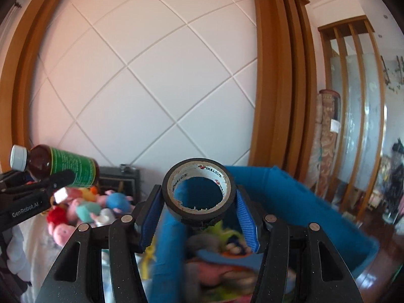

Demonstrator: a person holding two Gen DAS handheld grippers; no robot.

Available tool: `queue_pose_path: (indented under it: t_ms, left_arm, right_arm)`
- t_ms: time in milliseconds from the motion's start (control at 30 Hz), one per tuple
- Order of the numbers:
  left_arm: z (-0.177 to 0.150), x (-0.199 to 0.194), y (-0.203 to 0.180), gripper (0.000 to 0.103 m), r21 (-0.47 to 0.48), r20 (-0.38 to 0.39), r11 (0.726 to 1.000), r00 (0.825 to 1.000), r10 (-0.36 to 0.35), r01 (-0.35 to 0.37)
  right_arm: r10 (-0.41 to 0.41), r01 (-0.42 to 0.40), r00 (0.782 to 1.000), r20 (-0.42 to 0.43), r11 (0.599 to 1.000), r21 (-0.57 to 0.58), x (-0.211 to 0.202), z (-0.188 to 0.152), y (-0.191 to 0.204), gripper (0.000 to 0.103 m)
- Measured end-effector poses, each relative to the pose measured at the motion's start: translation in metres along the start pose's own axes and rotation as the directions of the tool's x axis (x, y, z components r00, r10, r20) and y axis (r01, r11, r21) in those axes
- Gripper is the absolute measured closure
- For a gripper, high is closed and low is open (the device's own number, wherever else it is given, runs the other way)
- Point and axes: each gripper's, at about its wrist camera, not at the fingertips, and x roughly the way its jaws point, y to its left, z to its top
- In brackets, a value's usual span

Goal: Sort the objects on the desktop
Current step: 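Carry the brown bottle and tape roll over the blue crate with both tools, then open both tools to drop the bottle and tape roll into the crate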

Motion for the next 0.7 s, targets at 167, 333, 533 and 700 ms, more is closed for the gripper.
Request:
queue_pose_path:
  t_ms: [167, 333, 533, 700]
  left_arm:
    - [0.019, 0.047, -0.098, 0.051, 0.0, -0.116, 1.0, 0.993, -0.014, 0.015]
    - [0.004, 0.079, -0.168, 0.051, 0.02, -0.299, 1.0, 0.954, -0.013, 0.02]
    - [-0.025, 0.105, -0.214, 0.051, 0.056, -0.43, 0.998, 0.903, -0.011, 0.039]
    - [-0.044, 0.117, -0.23, 0.051, 0.062, -0.506, 0.997, 0.863, -0.002, 0.039]
  right_arm:
    - [-0.018, 0.016, 0.998, -0.068, 0.999, -0.041, 0.028, 0.009, -0.081, 0.047]
    - [-0.031, 0.017, 0.974, -0.225, 0.998, -0.061, 0.055, -0.014, -0.137, 0.047]
    - [-0.003, -0.016, 0.925, -0.381, 0.999, -0.048, 0.068, -0.048, -0.172, 0.047]
    - [-0.009, -0.017, 0.888, -0.46, 0.999, -0.052, 0.075, -0.068, -0.185, 0.047]
